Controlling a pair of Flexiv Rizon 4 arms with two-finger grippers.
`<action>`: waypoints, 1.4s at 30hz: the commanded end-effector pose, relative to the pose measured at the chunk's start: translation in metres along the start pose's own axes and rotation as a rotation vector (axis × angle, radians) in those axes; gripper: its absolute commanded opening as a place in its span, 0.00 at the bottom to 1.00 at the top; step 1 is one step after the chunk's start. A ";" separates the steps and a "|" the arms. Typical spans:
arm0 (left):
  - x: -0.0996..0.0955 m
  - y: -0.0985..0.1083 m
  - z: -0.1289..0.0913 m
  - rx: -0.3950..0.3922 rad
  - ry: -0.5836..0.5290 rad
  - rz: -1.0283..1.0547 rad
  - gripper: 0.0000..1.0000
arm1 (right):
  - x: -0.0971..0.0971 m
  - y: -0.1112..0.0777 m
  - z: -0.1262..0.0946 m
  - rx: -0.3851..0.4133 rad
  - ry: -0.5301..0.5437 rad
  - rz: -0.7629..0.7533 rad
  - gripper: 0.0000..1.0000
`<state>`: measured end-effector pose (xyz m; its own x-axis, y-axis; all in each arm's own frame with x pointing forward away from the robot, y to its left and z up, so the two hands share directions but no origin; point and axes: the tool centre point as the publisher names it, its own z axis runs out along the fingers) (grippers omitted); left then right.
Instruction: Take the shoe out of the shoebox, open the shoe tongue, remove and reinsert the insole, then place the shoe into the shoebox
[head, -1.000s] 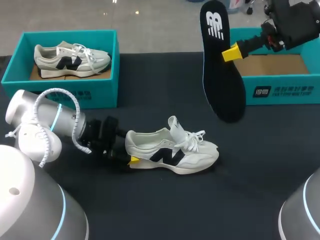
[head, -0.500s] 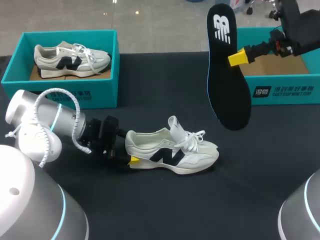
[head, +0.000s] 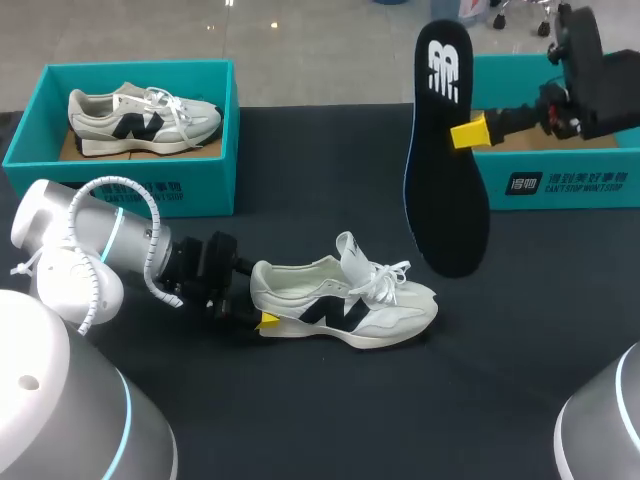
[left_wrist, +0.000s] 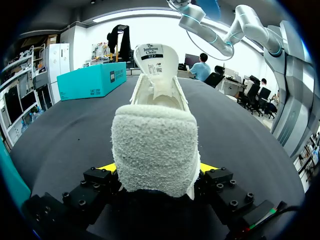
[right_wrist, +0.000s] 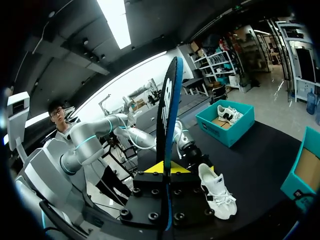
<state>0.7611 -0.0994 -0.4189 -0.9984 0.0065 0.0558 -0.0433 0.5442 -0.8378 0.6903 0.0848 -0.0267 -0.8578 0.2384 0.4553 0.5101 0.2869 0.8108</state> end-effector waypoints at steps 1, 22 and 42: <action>0.001 0.002 0.001 -0.004 -0.001 -0.001 0.00 | -0.002 0.001 0.003 0.001 0.000 0.000 0.00; 0.001 0.002 0.001 -0.004 -0.001 -0.001 0.00 | -0.002 0.001 0.003 0.001 0.000 0.000 0.00; 0.005 0.001 -0.005 -0.054 -0.001 -0.004 1.00 | -0.002 0.001 0.003 0.001 0.000 0.000 0.00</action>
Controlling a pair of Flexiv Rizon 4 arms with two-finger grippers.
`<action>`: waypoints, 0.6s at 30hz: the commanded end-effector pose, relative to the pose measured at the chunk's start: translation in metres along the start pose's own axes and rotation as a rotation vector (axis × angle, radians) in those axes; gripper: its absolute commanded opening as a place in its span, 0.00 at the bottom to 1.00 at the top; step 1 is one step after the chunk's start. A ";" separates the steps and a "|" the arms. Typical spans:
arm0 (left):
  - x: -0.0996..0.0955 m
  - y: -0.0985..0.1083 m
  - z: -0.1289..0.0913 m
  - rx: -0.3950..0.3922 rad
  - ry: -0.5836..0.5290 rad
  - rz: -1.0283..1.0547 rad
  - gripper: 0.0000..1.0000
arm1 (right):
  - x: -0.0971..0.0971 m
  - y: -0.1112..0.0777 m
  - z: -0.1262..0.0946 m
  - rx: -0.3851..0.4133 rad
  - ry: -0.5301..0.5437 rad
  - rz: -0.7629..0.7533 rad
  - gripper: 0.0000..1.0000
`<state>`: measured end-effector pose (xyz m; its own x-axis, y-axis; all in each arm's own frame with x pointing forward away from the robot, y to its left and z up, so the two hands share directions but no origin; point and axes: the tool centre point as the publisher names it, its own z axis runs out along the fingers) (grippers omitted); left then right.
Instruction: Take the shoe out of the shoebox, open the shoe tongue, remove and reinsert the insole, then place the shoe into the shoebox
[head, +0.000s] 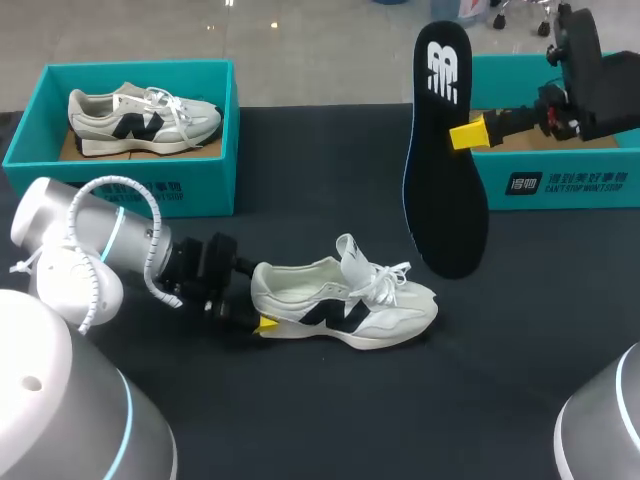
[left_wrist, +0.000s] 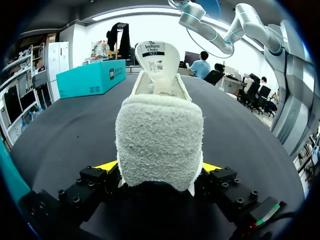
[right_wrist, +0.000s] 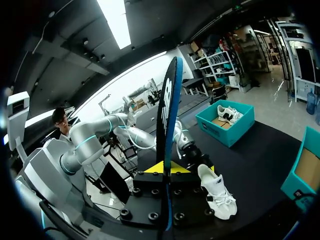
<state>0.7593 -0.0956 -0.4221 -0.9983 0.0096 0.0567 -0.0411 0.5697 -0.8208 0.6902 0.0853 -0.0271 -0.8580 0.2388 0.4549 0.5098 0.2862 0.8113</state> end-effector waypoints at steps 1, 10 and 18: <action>0.004 -0.004 -0.005 -0.032 -0.003 -0.005 1.00 | -0.002 0.001 0.002 0.002 0.001 0.000 0.00; 0.000 -0.005 -0.016 -0.160 -0.028 -0.019 1.00 | -0.002 0.001 0.002 0.002 0.001 0.000 0.00; -0.002 -0.002 -0.019 -0.168 -0.022 -0.016 1.00 | -0.002 0.001 0.002 0.002 0.001 0.000 0.00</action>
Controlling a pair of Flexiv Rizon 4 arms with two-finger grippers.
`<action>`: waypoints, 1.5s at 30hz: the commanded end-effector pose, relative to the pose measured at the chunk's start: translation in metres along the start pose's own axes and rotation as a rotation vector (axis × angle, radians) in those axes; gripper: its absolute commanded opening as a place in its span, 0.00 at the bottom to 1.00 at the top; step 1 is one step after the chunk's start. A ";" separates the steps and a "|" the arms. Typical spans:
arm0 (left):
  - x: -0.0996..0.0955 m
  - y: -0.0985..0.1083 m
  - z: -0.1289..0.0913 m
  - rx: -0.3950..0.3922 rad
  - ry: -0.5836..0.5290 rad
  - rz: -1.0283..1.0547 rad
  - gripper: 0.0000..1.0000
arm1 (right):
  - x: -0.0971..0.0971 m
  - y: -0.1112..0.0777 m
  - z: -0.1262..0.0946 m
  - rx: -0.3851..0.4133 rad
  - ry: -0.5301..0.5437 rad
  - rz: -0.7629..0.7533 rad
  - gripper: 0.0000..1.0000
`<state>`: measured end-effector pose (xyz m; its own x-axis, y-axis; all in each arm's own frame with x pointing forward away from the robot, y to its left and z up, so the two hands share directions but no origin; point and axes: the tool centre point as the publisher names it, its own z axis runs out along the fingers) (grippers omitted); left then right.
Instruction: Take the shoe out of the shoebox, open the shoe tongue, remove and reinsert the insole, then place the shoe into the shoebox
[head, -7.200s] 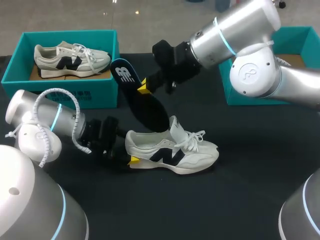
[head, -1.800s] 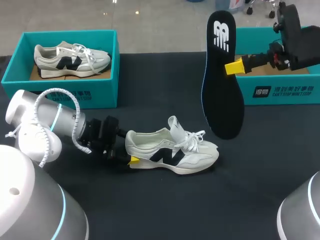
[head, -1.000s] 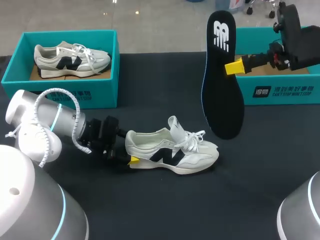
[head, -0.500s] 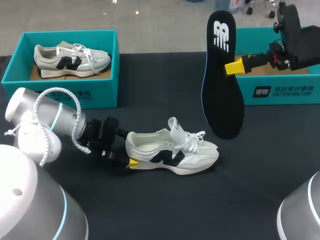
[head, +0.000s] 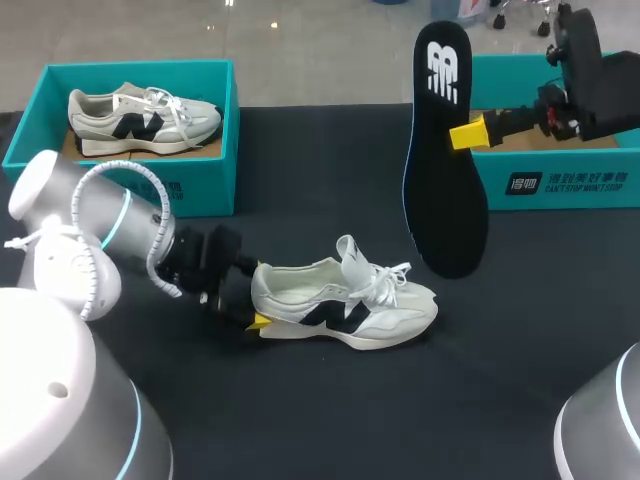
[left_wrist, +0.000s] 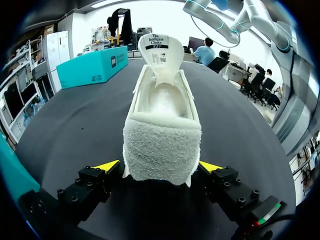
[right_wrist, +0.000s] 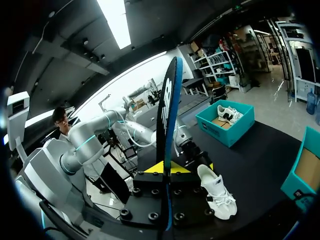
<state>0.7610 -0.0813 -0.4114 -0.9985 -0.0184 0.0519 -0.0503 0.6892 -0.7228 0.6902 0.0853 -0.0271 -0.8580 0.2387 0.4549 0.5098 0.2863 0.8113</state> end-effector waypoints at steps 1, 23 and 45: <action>-0.001 -0.001 -0.001 -0.013 0.003 -0.002 1.00 | -0.002 0.001 0.002 0.002 0.001 0.000 0.00; -0.008 -0.009 -0.037 -0.328 0.019 -0.006 1.00 | -0.002 0.001 0.002 0.002 0.001 0.000 0.00; -0.004 -0.040 -0.045 -0.663 0.048 0.067 1.00 | -0.002 0.001 0.002 0.002 0.001 0.000 0.00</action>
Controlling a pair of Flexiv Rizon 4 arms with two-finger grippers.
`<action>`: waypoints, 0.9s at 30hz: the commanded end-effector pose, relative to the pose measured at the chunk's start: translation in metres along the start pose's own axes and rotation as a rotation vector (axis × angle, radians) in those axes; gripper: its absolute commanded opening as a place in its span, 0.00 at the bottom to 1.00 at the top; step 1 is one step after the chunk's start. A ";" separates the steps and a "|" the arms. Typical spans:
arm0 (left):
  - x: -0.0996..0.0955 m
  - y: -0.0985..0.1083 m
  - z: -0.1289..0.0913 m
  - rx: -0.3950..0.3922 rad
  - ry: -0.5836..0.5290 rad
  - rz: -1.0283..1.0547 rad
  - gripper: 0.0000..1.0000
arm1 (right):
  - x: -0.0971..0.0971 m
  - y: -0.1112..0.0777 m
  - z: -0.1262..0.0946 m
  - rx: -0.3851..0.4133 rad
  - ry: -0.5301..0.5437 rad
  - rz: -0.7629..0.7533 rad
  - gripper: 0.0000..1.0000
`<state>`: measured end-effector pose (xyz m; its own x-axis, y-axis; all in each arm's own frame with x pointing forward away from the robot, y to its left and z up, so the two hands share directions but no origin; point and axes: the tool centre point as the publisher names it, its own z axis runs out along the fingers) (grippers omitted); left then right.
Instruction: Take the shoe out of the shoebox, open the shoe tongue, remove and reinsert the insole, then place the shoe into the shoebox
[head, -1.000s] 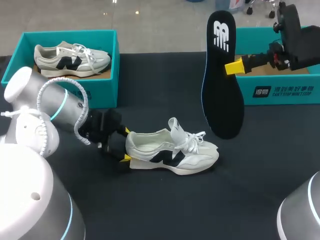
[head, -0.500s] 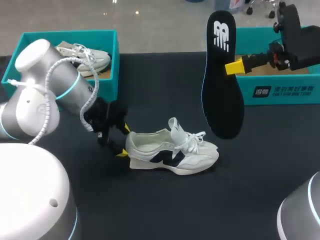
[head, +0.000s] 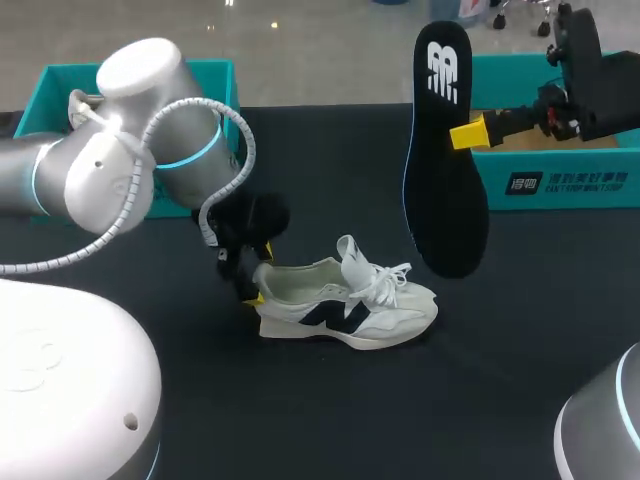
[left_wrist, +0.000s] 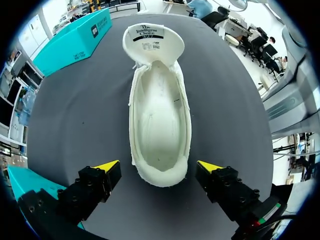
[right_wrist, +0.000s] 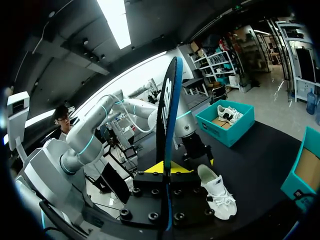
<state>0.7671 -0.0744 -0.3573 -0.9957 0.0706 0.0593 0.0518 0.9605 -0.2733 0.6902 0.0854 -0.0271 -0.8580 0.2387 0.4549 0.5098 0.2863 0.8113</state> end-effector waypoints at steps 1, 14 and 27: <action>0.000 -0.003 -0.005 -0.127 0.002 -0.010 1.00 | -0.002 0.001 0.002 0.002 0.001 0.000 0.00; 0.000 -0.006 -0.007 -0.151 0.006 -0.009 1.00 | -0.002 0.001 0.002 0.002 0.001 0.000 0.00; 0.001 -0.009 -0.010 -0.181 -0.034 0.004 1.00 | -0.002 0.001 0.002 0.002 0.001 0.000 0.00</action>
<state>0.7677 -0.0786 -0.3454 -0.9973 0.0662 0.0308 0.0628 0.9929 -0.1013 0.6902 0.0853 -0.0271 -0.8580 0.2388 0.4549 0.5098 0.2863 0.8113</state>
